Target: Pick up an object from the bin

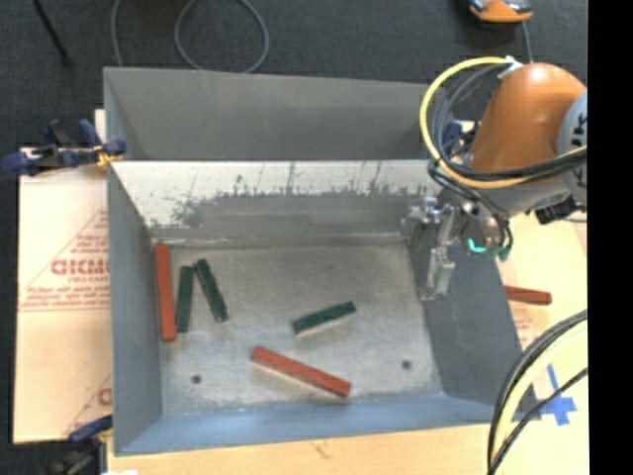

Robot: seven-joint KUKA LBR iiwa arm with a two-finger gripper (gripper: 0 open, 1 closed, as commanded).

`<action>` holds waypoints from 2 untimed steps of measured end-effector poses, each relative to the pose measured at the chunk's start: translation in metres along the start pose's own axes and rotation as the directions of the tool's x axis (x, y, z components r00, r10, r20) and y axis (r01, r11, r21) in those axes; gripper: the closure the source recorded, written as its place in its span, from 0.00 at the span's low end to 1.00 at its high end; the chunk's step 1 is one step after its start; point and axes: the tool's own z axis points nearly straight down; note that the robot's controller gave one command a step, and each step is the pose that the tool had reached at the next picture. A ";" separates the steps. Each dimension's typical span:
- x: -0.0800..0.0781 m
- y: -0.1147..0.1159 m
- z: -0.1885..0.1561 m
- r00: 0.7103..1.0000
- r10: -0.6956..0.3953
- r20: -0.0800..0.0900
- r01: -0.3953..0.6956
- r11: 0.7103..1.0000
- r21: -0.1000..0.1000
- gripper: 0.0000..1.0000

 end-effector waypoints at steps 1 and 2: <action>0.011 0.052 0.104 1.000 0.022 -0.001 -0.022 1.000 -0.004 0.00; 0.050 0.104 0.117 0.997 -0.075 0.003 0.075 0.997 -0.002 0.00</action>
Offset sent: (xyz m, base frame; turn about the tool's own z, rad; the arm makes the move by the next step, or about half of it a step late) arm -0.0098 0.0505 -0.1004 0.0260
